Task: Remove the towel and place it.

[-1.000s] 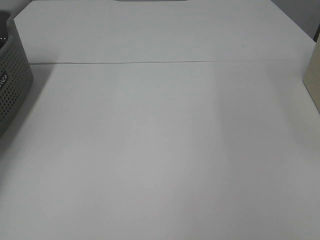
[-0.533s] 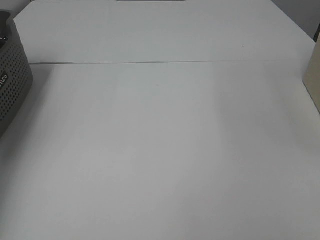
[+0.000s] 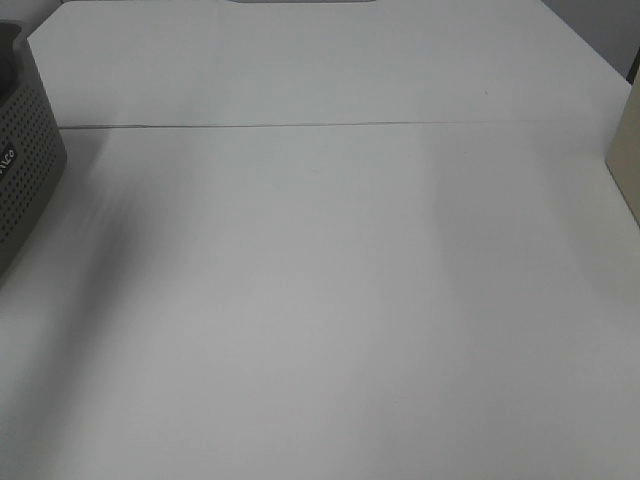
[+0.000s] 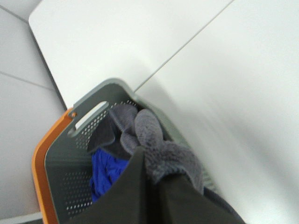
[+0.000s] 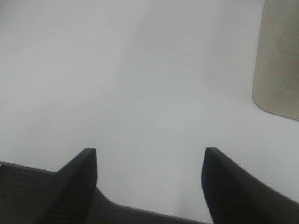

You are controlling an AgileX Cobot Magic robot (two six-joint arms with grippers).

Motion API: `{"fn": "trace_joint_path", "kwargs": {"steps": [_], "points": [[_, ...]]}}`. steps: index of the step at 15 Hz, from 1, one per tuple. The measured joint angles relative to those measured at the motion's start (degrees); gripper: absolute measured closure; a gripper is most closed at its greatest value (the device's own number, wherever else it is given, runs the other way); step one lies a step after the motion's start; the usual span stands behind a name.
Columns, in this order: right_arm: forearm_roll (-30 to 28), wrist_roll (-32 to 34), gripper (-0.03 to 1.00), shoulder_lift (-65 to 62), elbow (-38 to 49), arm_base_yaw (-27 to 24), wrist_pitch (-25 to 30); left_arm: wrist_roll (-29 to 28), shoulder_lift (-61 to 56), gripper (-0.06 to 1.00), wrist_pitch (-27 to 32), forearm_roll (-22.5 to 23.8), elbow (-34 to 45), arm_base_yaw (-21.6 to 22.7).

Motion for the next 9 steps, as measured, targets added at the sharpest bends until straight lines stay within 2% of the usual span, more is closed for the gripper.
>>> {"fn": "trace_joint_path", "kwargs": {"steps": [3,5,6,7,9], "points": [[0.00,0.00,0.32,0.00,0.00,0.00,0.00,-2.12,-4.13,0.94,0.06,-2.58,-0.06,-9.63],[0.00,0.00,0.32,0.00,0.00,0.00,0.00,-2.29,-4.24,0.94,0.29,-2.98,-0.06,-13.29],[0.00,0.00,0.32,0.00,0.00,0.00,0.00,-2.35,-4.18,0.94,0.46,-2.58,-0.06,-17.25],[0.00,0.00,0.32,0.00,0.00,0.00,0.00,-2.41,-4.18,0.94,0.46,-2.58,-0.06,-18.11],[0.11,-0.86,0.32,0.63,-0.23,0.00,-0.69,-3.50,-4.18,0.94,0.57,-2.98,-0.06,-22.63]]}}
